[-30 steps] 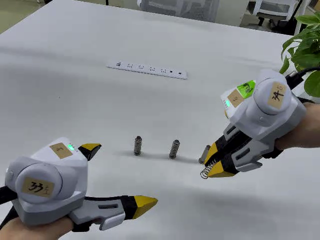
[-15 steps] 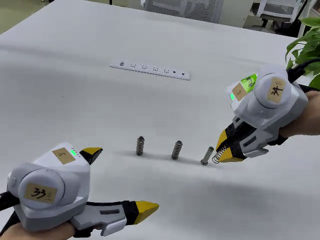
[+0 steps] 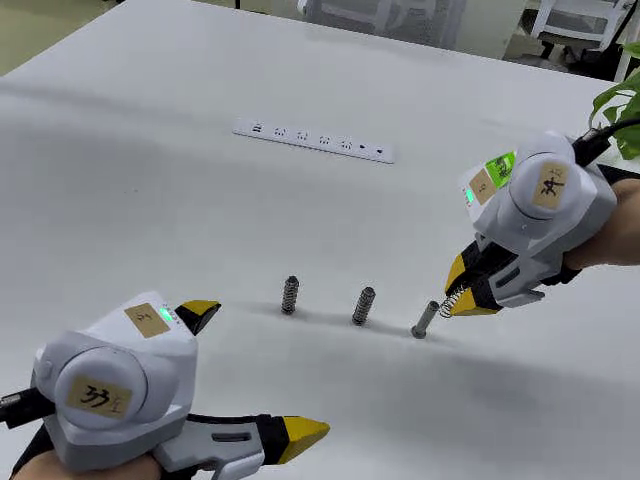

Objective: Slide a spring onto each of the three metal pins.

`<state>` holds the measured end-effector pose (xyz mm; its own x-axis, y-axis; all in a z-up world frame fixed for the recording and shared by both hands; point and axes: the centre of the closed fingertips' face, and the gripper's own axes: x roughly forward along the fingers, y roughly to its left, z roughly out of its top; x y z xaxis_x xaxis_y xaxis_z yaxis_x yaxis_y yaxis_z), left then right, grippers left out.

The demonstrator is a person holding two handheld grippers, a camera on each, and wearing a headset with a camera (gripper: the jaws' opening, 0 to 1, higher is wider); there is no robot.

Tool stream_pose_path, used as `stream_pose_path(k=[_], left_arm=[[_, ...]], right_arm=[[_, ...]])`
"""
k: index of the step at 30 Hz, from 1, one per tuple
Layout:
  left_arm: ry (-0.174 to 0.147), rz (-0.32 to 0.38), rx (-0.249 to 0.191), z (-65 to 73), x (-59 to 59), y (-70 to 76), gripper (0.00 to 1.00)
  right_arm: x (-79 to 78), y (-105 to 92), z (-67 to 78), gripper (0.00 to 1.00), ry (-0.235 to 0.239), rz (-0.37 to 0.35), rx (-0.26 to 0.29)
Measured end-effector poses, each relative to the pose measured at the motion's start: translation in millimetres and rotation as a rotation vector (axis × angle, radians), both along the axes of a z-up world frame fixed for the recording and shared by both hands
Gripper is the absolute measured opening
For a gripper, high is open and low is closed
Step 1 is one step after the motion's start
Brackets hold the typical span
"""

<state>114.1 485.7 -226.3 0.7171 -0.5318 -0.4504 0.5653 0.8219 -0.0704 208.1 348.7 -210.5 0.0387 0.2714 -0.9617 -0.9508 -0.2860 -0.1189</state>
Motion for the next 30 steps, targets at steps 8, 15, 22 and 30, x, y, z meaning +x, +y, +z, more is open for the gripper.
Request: stream_pose_path(k=[8, 15, 22, 30], left_arm=[[0.007, 0.011, -0.009, -0.6, -0.3, 0.9, 1.00], [0.010, 0.003, -0.009, -1.7, -1.4, -1.0, 1.00], [0.009, 0.015, -0.012, -1.2, -0.4, 1.2, 0.99], [-0.001, 0.014, -0.023, 1.1, 0.4, -0.2, 1.00]], right_arm=[[5.1, 2.6, -3.6, 0.12, -0.021, 0.034, -0.040], [10.9, 4.0, -7.1, 0.12, -0.014, 0.030, -0.047], [8.5, 3.4, -10.0, 0.12, -0.001, 0.032, -0.059], [10.9, 3.8, -11.3, 0.12, 0.001, 0.039, -0.059]])
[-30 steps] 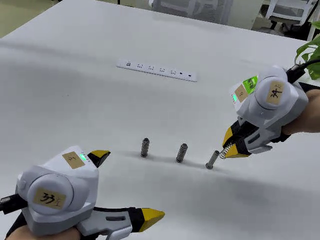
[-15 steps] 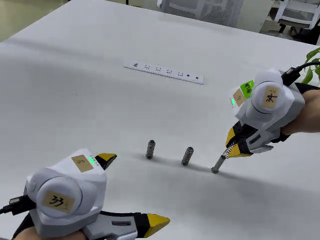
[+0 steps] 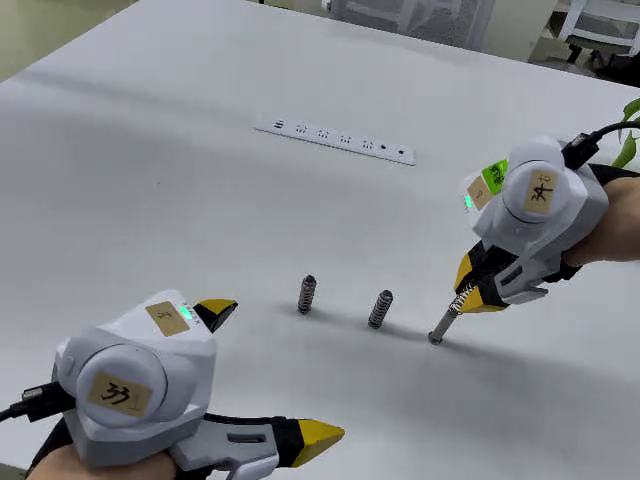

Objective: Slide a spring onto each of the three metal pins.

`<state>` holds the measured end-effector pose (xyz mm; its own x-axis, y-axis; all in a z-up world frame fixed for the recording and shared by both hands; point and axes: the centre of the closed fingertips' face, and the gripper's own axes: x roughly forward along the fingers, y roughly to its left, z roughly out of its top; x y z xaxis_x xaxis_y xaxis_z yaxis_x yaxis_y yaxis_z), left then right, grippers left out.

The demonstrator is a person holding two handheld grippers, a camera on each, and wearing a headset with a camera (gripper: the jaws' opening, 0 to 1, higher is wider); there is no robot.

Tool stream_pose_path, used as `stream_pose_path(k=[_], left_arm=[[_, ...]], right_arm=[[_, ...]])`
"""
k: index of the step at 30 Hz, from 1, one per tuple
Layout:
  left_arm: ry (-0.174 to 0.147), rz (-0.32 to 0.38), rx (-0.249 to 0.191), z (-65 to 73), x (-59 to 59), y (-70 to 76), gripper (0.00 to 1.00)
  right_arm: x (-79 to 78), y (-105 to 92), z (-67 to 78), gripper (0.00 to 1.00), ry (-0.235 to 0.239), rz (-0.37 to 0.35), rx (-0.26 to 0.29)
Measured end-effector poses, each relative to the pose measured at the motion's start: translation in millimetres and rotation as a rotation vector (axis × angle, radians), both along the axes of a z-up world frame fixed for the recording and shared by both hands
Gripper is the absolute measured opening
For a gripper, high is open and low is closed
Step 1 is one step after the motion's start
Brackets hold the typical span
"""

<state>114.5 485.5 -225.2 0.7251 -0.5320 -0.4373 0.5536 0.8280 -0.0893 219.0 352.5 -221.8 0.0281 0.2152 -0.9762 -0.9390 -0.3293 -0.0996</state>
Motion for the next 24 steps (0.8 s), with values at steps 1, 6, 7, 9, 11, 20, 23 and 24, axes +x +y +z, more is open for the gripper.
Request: stream_pose_path(k=[1, 6, 7, 9, 11, 20, 23, 24], left_arm=[[0.000, 0.000, -0.002, 0.2, -0.1, -0.3, 1.00], [0.004, 0.003, -0.002, -0.5, -0.4, 0.5, 1.00], [0.005, 0.004, -0.002, -0.6, -0.4, 1.0, 1.00], [0.005, 0.005, 0.000, -0.8, -0.6, 1.2, 1.00], [0.006, 0.005, 0.000, -0.8, -0.8, 1.3, 1.00], [0.011, -0.006, 0.003, -1.9, -1.9, 0.2, 1.00], [0.013, -0.007, 0.002, -2.2, -1.9, 0.3, 1.00], [0.014, -0.008, 0.002, -2.3, -1.9, 0.3, 1.00]], right_arm=[[0.0, 0.0, -0.1, 0.12, 0.001, 0.002, -0.001], [3.1, -0.5, -2.8, 0.12, 0.006, 0.007, -0.008], [3.3, -1.2, -3.6, 0.12, 0.008, 0.007, -0.012], [3.5, -1.9, -4.5, 0.12, 0.008, 0.009, -0.015], [1.8, -1.3, -5.0, 0.12, 0.013, 0.009, -0.016], [0.0, 1.4, -8.5, 0.12, 0.013, 0.021, -0.034], [0.3, 1.5, -11.6, 0.12, 0.011, 0.024, -0.044], [0.1, 1.2, -12.6, 0.12, 0.010, 0.026, -0.050]])
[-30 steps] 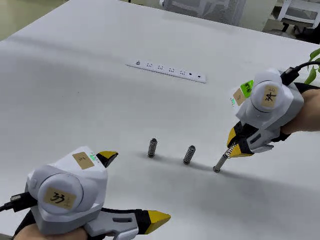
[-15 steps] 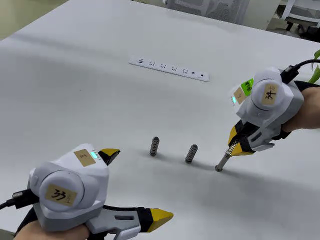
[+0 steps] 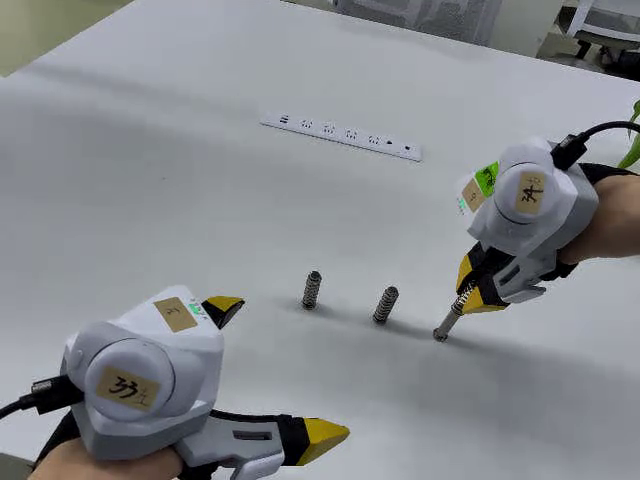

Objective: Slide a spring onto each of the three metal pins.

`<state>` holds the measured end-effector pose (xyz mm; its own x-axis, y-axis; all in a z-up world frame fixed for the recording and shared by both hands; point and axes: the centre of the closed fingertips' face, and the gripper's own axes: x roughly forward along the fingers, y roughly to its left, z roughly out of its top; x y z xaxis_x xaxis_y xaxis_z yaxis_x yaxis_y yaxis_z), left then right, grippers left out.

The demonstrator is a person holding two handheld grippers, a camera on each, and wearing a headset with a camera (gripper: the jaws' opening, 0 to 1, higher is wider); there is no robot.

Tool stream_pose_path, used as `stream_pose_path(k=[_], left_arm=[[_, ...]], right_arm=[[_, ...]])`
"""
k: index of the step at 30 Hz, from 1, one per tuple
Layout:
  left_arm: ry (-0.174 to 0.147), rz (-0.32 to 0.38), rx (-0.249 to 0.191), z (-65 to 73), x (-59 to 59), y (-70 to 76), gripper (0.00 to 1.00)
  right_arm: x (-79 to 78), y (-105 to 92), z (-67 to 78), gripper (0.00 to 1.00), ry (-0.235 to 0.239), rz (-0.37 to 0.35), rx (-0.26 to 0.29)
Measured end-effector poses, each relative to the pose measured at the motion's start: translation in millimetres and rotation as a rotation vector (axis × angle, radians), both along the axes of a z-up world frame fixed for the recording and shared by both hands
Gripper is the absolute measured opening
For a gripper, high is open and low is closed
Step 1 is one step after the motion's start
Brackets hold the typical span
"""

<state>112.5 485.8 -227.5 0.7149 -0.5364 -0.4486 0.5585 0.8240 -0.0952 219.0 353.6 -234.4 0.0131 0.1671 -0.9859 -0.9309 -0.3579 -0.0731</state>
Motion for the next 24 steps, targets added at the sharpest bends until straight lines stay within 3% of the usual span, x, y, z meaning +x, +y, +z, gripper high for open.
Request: stream_pose_path(k=[14, 24], left_arm=[[0.001, -0.001, -0.006, 0.1, -0.2, 0.4, 1.00], [0.006, -0.013, -0.001, -1.2, -1.9, -1.9, 1.00]], right_arm=[[-0.3, -1.2, -31.0, 0.13, 0.015, 0.008, -0.044], [3.1, -2.9, -47.8, 0.13, 0.001, 0.029, -0.076]])
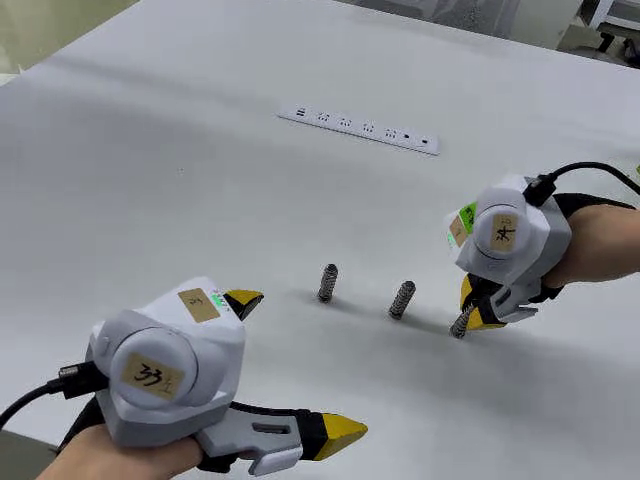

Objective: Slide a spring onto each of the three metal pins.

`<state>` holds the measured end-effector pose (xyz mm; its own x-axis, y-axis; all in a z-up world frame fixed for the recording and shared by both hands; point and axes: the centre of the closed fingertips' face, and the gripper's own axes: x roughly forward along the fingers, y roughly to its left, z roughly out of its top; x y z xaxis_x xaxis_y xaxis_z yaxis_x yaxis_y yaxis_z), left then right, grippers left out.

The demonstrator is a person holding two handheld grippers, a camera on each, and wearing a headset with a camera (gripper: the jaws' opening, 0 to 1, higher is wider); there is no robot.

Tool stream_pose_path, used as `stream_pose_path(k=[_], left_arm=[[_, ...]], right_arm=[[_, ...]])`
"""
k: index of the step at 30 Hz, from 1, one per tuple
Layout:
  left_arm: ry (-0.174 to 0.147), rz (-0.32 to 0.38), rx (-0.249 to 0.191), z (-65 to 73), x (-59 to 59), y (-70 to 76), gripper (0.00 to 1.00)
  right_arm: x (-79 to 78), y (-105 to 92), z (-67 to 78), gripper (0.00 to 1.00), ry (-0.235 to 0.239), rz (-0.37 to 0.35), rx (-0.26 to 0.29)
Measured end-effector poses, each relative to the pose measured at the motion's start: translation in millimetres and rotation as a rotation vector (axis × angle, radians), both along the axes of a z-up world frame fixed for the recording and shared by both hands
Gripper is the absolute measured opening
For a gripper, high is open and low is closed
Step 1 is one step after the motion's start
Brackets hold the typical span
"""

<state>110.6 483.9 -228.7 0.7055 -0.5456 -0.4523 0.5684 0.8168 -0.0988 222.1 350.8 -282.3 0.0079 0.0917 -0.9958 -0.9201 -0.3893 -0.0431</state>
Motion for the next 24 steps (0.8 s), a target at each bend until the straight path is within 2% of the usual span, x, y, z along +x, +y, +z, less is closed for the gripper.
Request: stream_pose_path(k=[5, 18, 21, 24], left_arm=[[0.001, -0.004, -0.004, 0.4, -0.5, -1.5, 1.00], [0.005, -0.017, -0.006, -0.5, -2.2, -4.8, 1.00], [0.007, -0.020, 0.000, -1.2, -2.9, -5.1, 1.00], [0.005, -0.022, 0.000, -1.0, -2.9, -5.0, 1.00]], right_arm=[[1.0, -1.0, -5.2, 0.13, 0.004, -0.005, -0.003], [0.8, -0.8, -5.9, 0.13, 0.013, -0.025, 0.012], [-1.4, 0.9, -6.9, 0.22, 0.033, -0.048, 0.031], [0.1, 1.5, -7.5, 0.31, 0.030, -0.064, 0.049]])
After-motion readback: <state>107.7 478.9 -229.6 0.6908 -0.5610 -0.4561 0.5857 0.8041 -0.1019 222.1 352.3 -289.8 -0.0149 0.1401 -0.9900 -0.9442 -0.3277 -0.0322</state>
